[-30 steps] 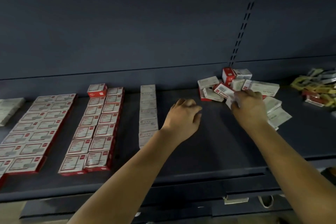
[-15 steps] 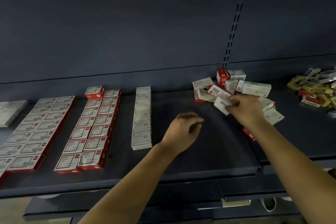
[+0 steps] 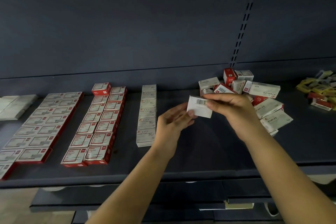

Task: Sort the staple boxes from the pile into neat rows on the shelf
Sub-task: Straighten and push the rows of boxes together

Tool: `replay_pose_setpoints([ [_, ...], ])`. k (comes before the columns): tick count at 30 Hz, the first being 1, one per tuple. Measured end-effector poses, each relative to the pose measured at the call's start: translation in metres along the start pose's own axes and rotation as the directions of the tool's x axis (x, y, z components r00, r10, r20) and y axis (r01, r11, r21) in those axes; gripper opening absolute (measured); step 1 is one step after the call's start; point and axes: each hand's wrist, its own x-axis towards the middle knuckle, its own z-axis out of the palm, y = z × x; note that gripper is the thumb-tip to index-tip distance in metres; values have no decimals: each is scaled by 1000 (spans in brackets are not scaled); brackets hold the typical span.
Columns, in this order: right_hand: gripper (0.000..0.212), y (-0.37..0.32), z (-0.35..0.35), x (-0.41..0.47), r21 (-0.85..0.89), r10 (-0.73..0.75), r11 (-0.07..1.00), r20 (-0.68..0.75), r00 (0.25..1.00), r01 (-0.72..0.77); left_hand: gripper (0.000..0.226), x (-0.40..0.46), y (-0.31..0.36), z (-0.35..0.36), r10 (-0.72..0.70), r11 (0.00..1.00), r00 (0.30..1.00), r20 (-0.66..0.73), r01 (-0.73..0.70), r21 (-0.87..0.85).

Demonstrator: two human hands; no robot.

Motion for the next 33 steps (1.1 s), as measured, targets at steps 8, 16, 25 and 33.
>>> replay_pose_setpoints([
  [8, 12, 10, 18, -3, 144, 85, 987, -72, 994, -74, 36, -5, 6, -9, -19, 986, 1000, -25, 15, -169],
  [16, 35, 4, 20, -7, 291, 397, 835, 267, 878, -466, 32, -6, 2, -21, 136, 986, 988, 69, -128, -107],
  [25, 44, 13, 18, -18, 442, 221, 849, 199, 955, -289, 32, -11, 11, -17, -53, 996, 998, -45, 50, -75],
  [33, 46, 16, 26, -23, 292, 137, 939, 168, 976, -182, 19, -17, 14, -22, -60, 998, 996, -60, 58, -30],
])
